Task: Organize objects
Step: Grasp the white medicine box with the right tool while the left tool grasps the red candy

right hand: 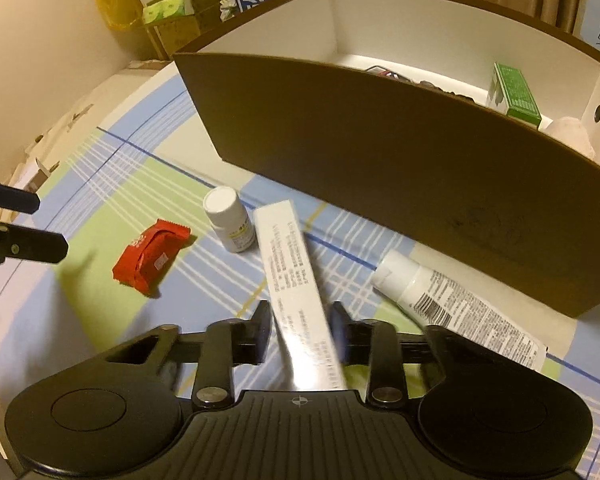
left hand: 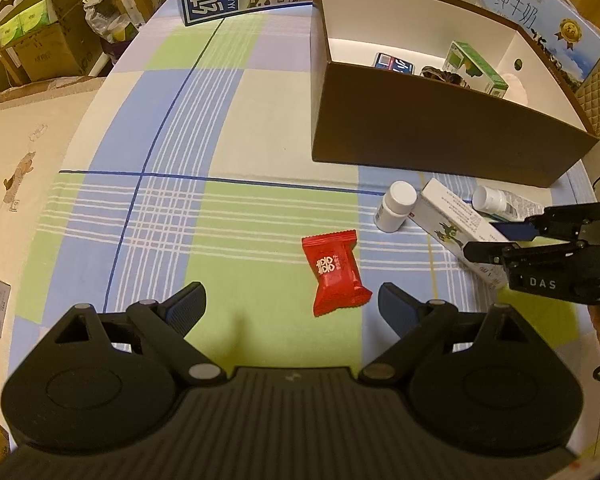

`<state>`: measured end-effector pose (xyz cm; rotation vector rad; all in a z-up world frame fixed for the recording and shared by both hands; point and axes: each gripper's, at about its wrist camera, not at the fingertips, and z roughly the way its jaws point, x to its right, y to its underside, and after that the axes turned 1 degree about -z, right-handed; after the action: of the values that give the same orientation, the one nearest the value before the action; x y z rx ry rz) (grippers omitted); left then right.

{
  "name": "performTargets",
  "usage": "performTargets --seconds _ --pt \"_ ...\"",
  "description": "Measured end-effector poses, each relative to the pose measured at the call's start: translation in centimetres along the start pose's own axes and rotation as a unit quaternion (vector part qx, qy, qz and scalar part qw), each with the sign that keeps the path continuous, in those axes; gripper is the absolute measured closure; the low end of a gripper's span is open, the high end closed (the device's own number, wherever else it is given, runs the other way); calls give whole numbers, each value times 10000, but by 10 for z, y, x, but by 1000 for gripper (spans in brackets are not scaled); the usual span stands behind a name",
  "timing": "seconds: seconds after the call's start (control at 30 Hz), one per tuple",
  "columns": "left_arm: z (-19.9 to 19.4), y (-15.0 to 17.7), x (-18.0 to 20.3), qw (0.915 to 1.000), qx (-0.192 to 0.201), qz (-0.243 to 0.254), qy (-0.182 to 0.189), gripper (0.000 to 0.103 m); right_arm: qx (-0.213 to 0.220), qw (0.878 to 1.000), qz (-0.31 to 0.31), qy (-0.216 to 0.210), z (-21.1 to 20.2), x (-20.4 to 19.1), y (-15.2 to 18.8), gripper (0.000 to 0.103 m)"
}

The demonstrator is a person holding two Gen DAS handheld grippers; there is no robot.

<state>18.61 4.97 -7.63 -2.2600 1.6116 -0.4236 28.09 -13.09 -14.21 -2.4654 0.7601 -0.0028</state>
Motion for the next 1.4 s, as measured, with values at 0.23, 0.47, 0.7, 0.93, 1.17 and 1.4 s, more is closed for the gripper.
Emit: performTargets --seconds 0.23,0.47,0.7,0.93,1.17,1.4 --pt "-2 3 1 10000 33 2 36 12 13 9989 437 178 -17 -1 23 80" --pt "7 8 8 9997 94 115 193 13 -65 9952 936 284 -46 -2 62 80" --pt "37 3 22 9983 91 325 469 26 -74 9872 1474 602 -66 5 84 80" --pt "71 -9 28 9977 -36 492 473 45 83 9782 1887 859 -82 15 94 80" --pt "83 -7 35 9961 -103 786 386 60 166 9739 2079 899 -85 16 95 80" --pt "79 -3 31 9955 -45 885 337 77 125 9749 1996 978 -80 13 89 80"
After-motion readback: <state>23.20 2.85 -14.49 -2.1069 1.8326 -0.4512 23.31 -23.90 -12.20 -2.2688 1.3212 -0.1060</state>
